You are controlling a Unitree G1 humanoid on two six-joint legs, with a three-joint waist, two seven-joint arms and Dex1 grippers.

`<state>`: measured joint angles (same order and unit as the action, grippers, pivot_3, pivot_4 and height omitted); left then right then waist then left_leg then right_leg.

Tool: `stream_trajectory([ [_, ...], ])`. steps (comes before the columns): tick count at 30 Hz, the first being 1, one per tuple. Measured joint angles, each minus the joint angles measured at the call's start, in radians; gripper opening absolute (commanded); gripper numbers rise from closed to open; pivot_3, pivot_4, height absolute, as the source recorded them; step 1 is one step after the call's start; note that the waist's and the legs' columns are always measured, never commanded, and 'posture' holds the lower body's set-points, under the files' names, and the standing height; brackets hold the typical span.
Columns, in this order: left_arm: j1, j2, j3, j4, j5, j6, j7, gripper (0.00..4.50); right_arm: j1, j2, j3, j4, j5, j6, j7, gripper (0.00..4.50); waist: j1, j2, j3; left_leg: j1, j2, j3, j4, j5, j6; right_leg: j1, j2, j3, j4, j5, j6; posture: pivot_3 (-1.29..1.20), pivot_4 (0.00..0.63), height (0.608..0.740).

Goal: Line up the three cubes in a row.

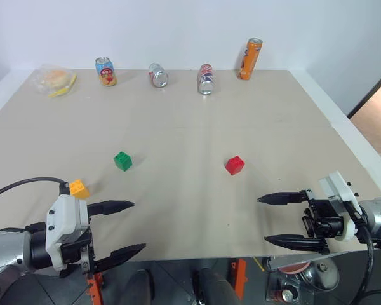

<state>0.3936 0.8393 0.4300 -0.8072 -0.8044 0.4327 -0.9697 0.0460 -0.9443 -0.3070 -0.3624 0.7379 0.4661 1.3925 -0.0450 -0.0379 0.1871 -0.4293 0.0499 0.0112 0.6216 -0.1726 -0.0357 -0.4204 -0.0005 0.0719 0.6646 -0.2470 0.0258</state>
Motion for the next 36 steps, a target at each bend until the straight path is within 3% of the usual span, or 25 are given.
stream_trajectory([
  [8, -0.041, -0.019, -0.002, 0.002, -0.001, -0.001, 0.024, 4.44, -0.045, 0.047, 0.006, 0.002, -0.018, -0.007, -0.085, 4.5, 0.0, 0.0, 0.0, 0.0, 0.0, 0.0, 0.0, 0.0, 0.0, 0.0, 0.001, 0.0, 0.001, 0.001, 0.001, 0.0, 0.15, 0.74],
  [15, -0.387, -0.148, -0.126, 0.086, -0.039, 0.059, 0.288, 4.44, -0.249, 0.265, 0.129, 0.06, -0.192, 0.054, -0.537, 4.5, 0.0, 0.0, -0.001, 0.001, 0.0, -0.002, 0.004, 0.003, 0.002, 0.004, 0.003, 0.002, 0.001, 0.006, 0.004, 0.0, 0.15, 0.74],
  [19, -0.478, -0.25, -0.24, 0.148, 0.038, 0.044, 0.362, 4.44, -0.29, 0.391, 0.173, 0.111, -0.302, 0.085, -0.77, 4.5, 0.0, 0.0, -0.001, 0.0, -0.002, -0.001, 0.004, 0.003, 0.002, 0.003, 0.003, 0.005, 0.001, 0.008, 0.007, 0.0, 0.15, 0.74],
  [24, -0.525, -0.324, -0.313, 0.272, 0.142, -0.036, 0.36, 4.44, -0.326, 0.504, 0.2, 0.124, -0.381, 0.092, -0.945, 4.5, -0.001, 0.0, -0.001, -0.001, 0.0, -0.001, 0.001, 0.003, 0.002, 0.0, 0.005, 0.005, 0.001, 0.011, 0.012, 0.0, 0.15, 0.74],
  [29, -0.563, -0.386, -0.392, 0.344, 0.182, -0.072, 0.315, 4.44, -0.377, 0.57, 0.225, 0.208, -0.441, 0.091, -1.036, 4.5, -0.001, 0.0, -0.001, -0.001, 0.0, -0.002, 0.002, 0.003, 0.002, 0.001, 0.006, 0.006, 0.001, 0.012, 0.012, 0.0, 0.15, 0.74],
  [35, -0.617, -0.422, -0.436, 0.381, 0.216, -0.085, 0.286, 4.44, -0.381, 0.587, 0.236, 0.307, -0.46, 0.064, -1.024, 4.5, -0.001, 0.0, -0.001, -0.001, 0.0, -0.001, 0.002, 0.004, 0.002, 0.001, 0.006, 0.006, 0.001, 0.013, 0.013, 0.0, 0.15, 0.74],
  [36, -0.629, -0.428, -0.438, 0.387, 0.218, -0.086, 0.286, 4.48, -0.383, 0.589, 0.236, 0.322, -0.465, 0.056, -1.023, 4.25, -0.001, 0.0, -0.001, -0.001, 0.0, -0.001, 0.002, 0.004, 0.002, 0.001, 0.007, 0.006, 0.001, 0.013, 0.013, 0.0, 0.15, 0.74],
])
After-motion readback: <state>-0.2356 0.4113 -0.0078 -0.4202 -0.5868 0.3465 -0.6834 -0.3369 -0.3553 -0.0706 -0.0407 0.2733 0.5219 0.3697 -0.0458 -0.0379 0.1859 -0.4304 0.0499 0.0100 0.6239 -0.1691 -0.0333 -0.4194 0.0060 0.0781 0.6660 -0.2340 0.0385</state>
